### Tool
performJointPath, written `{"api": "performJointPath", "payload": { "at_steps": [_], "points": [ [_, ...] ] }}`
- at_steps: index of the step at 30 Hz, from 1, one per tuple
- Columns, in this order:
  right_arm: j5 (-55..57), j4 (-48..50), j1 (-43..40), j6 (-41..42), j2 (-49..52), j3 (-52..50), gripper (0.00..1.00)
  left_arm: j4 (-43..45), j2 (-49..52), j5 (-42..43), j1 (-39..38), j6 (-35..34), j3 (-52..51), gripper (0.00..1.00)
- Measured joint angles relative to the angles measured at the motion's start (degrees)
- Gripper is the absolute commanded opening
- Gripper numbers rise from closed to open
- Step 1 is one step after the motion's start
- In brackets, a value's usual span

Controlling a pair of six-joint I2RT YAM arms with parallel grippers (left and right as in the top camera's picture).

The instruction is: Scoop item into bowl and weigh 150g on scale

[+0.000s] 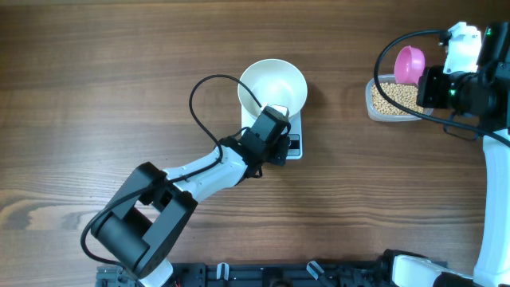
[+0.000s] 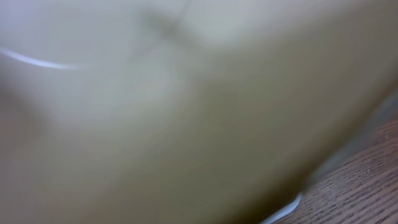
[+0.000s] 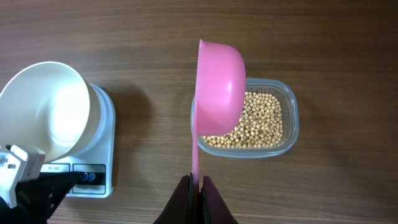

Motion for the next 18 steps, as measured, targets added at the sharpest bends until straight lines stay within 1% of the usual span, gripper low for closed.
{"api": "performJointPath", "payload": {
  "at_steps": [18],
  "points": [
    [-0.02, -0.42, 0.00, 0.00, 0.00, 0.00, 0.04, -1.49, 0.00, -0.74, 0.00, 0.00, 0.33, 0.04]
  ]
}}
